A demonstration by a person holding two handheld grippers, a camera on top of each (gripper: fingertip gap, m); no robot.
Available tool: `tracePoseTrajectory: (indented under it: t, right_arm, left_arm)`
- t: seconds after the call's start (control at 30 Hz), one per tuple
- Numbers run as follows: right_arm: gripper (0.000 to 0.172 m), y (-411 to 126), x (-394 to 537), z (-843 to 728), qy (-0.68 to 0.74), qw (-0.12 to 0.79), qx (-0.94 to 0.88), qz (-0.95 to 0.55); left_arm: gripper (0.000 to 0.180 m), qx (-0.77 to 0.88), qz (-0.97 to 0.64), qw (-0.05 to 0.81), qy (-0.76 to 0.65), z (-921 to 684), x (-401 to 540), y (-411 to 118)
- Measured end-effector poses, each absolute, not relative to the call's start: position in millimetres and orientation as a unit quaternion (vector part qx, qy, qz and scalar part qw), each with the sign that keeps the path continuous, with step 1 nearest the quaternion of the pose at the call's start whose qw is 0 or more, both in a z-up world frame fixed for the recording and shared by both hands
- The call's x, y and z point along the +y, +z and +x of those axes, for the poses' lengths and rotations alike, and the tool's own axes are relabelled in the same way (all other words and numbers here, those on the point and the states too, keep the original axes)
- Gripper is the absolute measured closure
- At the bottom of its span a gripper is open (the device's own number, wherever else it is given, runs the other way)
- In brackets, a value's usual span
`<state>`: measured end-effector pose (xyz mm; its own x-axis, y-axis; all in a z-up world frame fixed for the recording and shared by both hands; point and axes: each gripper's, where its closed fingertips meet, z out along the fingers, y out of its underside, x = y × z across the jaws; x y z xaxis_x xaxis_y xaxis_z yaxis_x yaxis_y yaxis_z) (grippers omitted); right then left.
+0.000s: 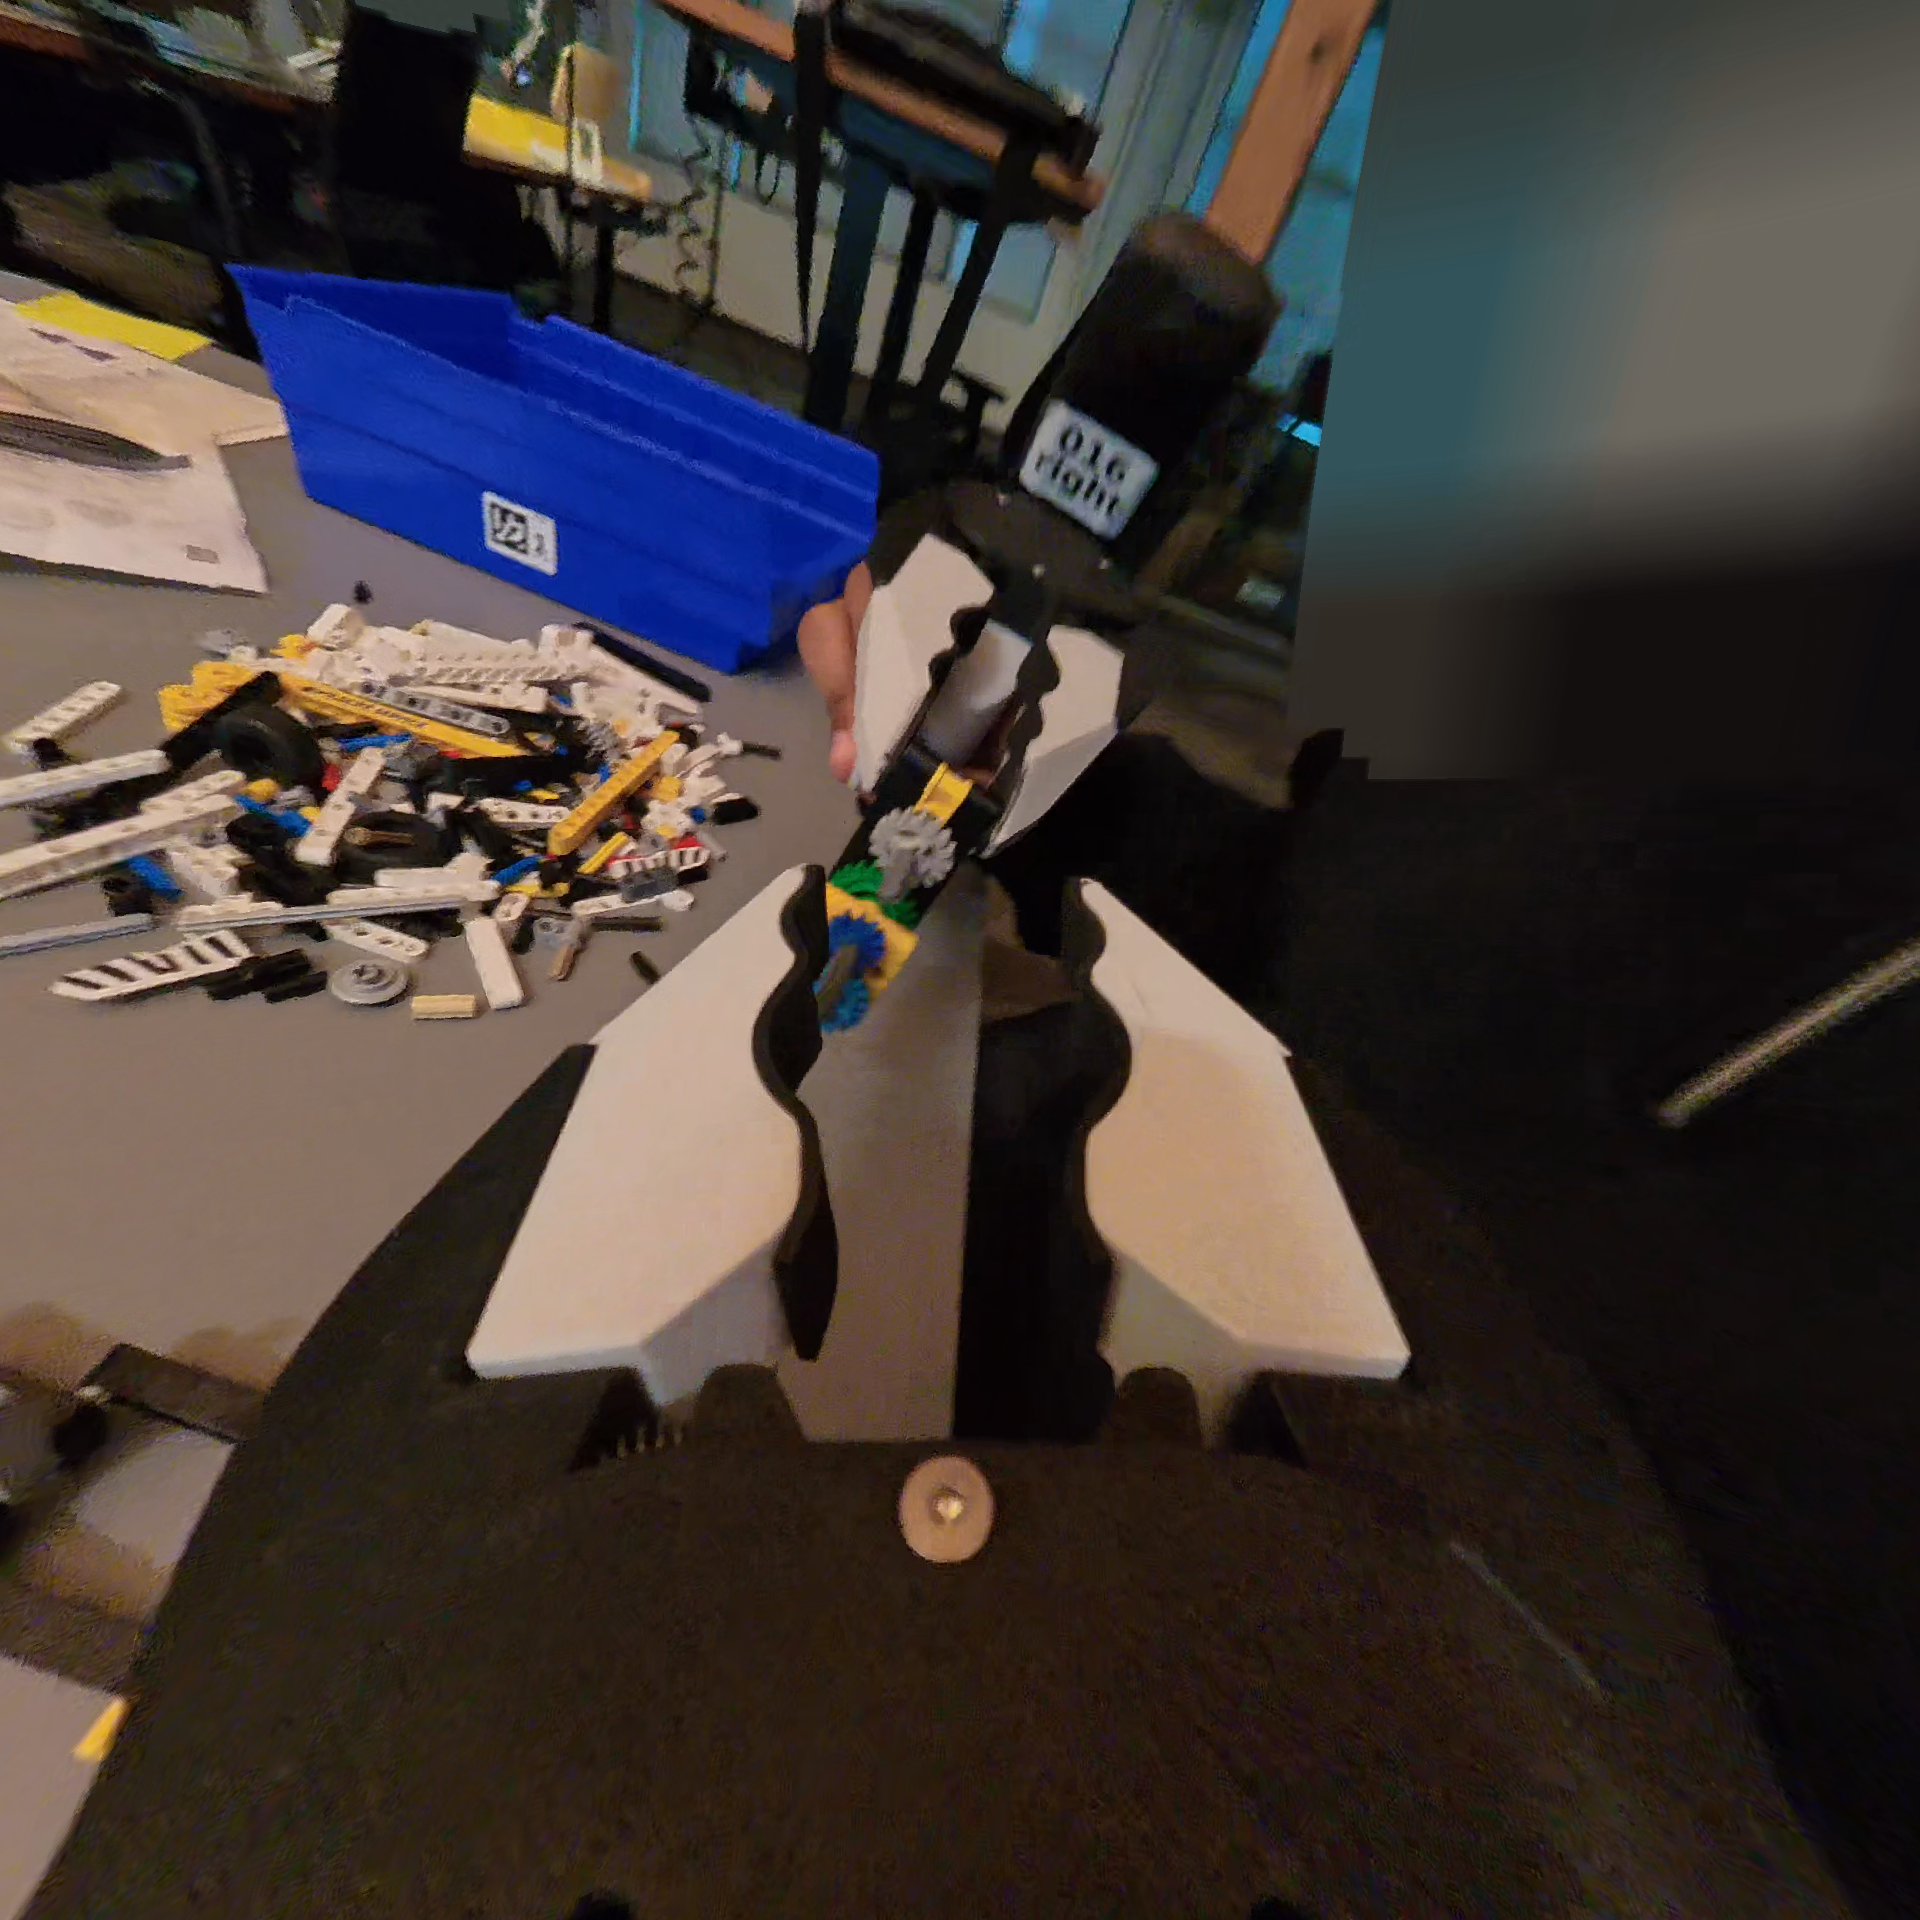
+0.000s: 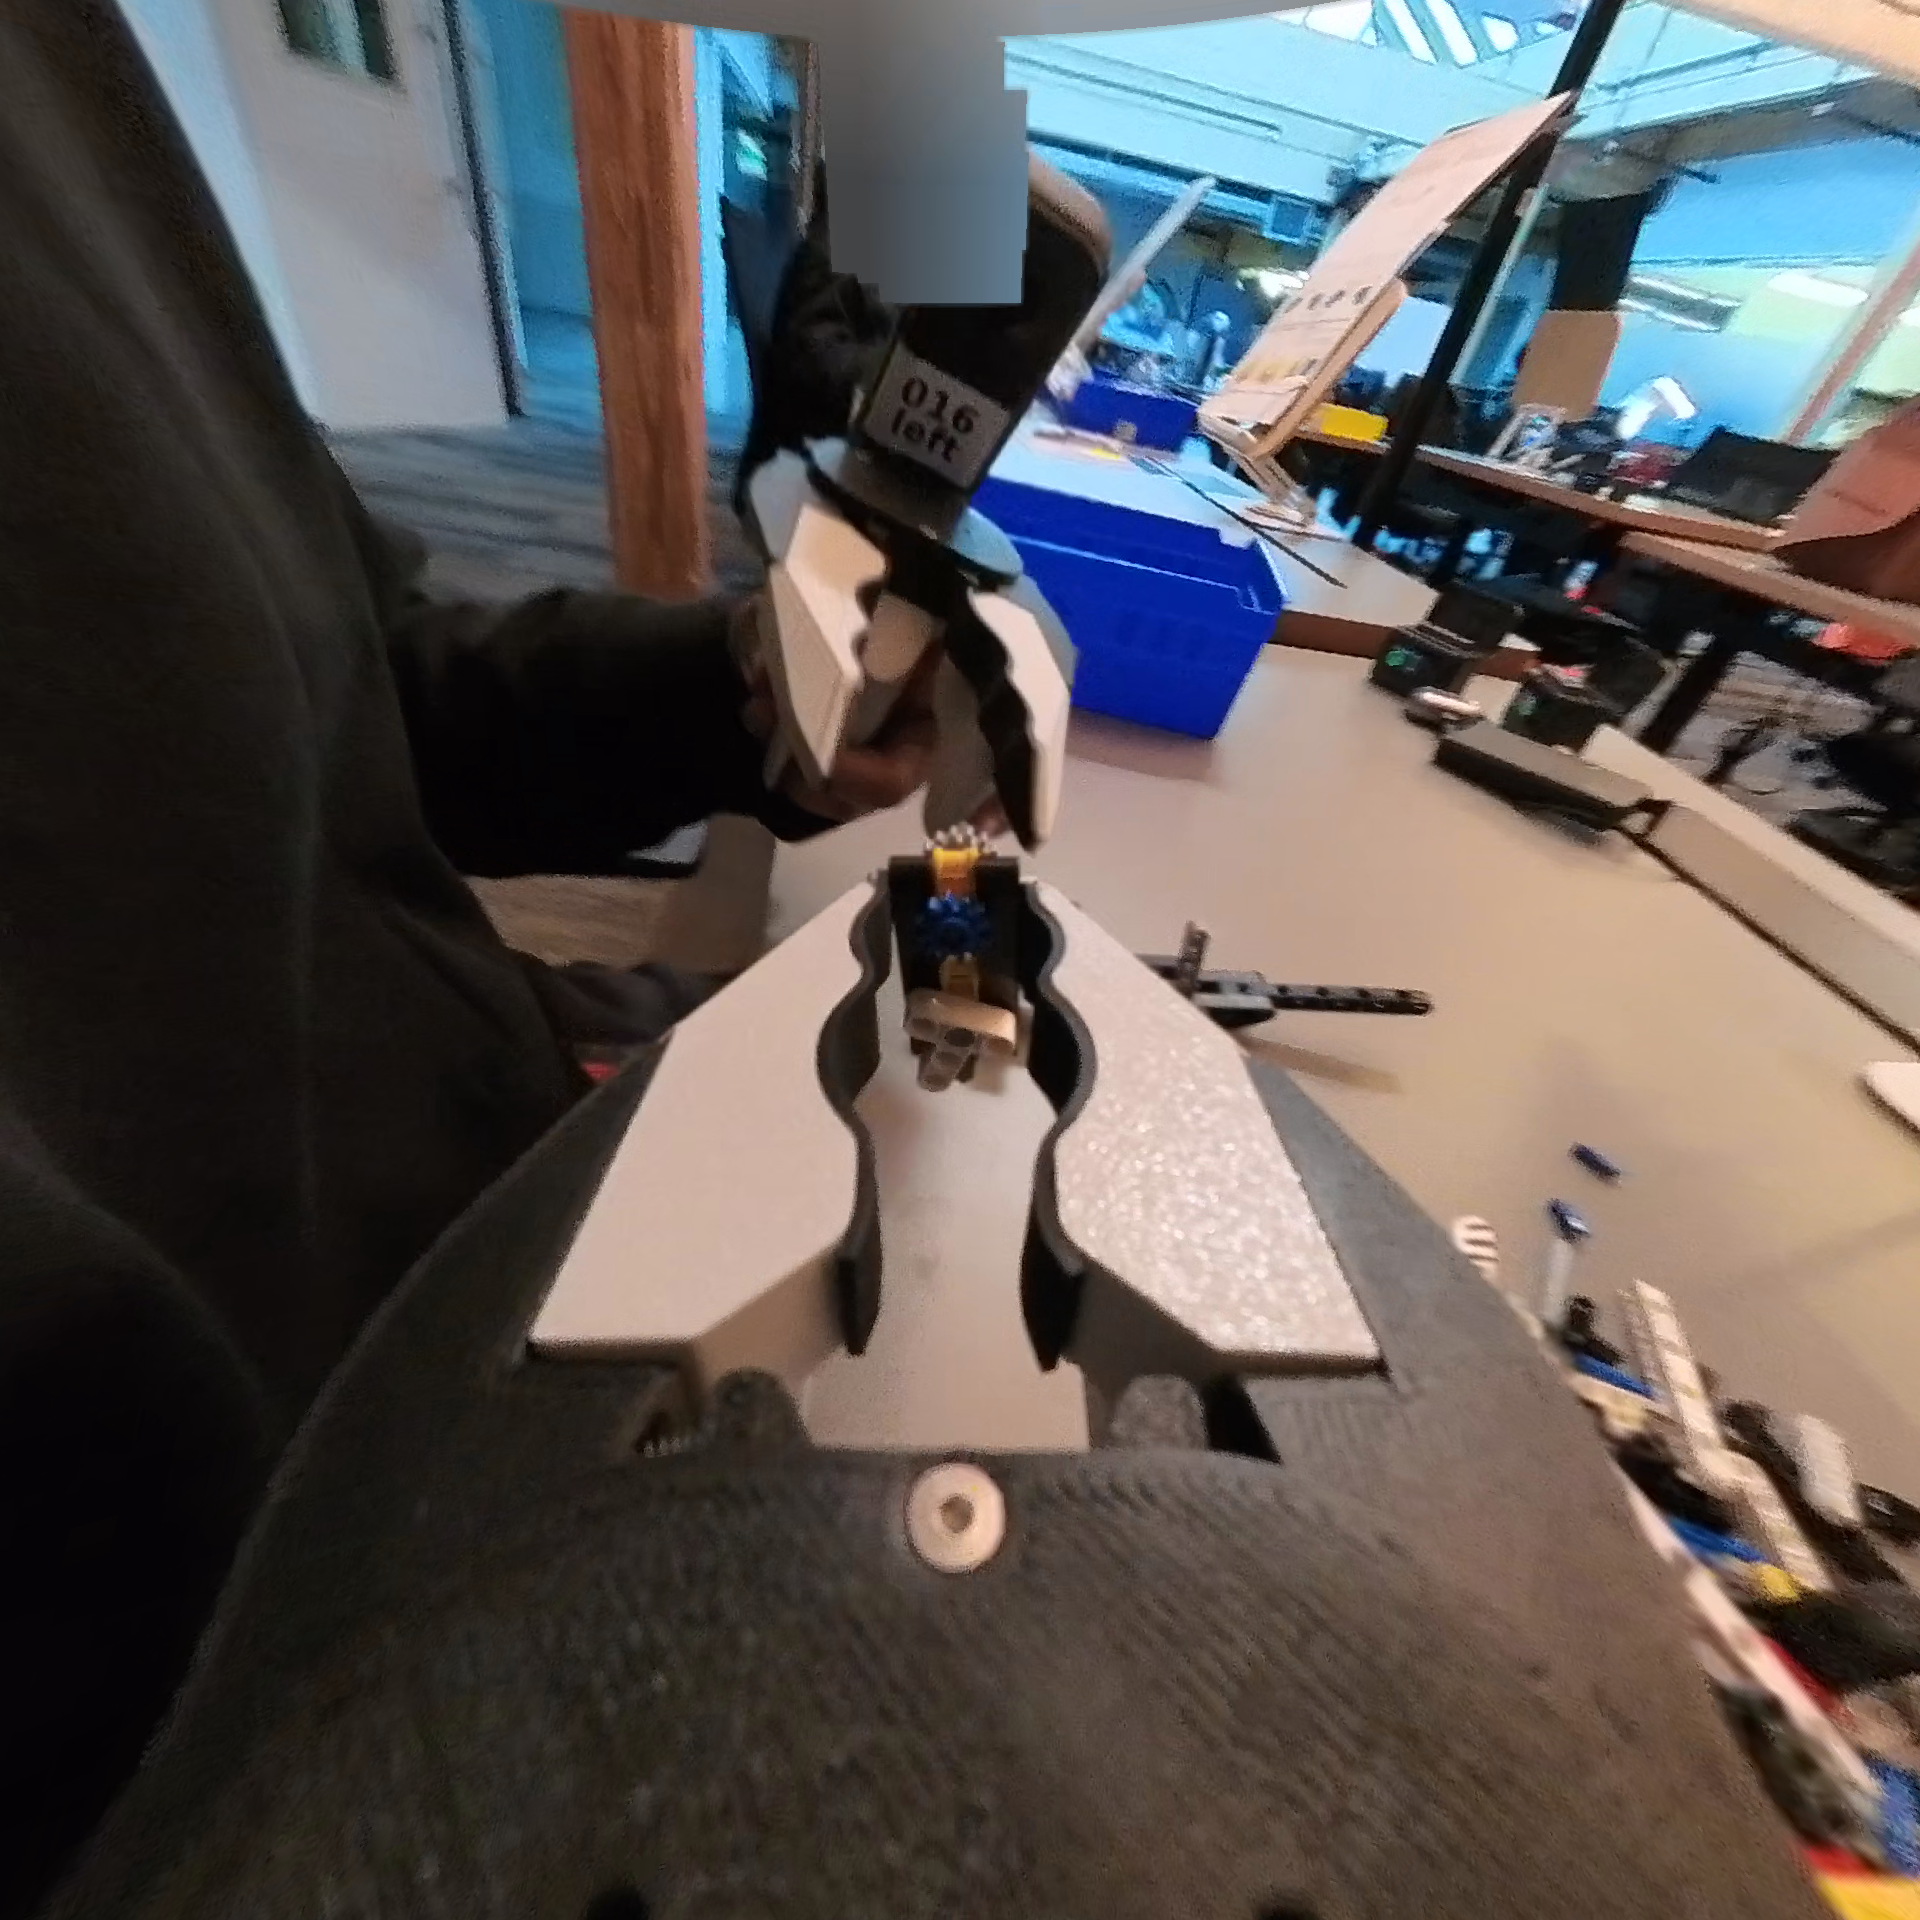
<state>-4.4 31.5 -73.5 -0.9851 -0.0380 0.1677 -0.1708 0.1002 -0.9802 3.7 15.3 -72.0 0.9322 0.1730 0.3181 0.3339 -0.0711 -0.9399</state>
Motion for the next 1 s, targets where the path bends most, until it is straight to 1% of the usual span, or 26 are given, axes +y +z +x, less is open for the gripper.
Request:
tracePoseTrajectory:
  t: [0.1,0.27,0.4,0.6,0.8,1.0]
  right_arm:
    - [0.15,-69,33,0,0.684,0.003,-0.727,0.063]
    - [0.15,-78,27,5,0.674,-0.024,-0.735,0.064]
    - [0.15,-78,26,6,0.676,-0.031,-0.733,0.065]
    - [0.15,-77,25,6,0.675,-0.014,-0.734,0.075]
    - [0.15,-81,27,4,0.659,0.002,-0.748,0.079]
    - [0.15,-83,30,2,0.654,-0.001,-0.752,0.077]
  left_arm:
    - [0.139,-0.162,-0.744,0.648,-0.024,2,23,-79]
    - [0.145,-0.147,-0.752,0.643,-0.008,4,33,-85]
    - [0.165,-0.138,-0.751,0.646,0.005,5,33,-84]
    - [0.165,-0.125,-0.751,0.648,0.03,3,31,-83]
    - [0.165,-0.129,-0.753,0.645,0.024,1,30,-86]
    - [0.164,-0.133,-0.756,0.641,0.023,0,28,-88]
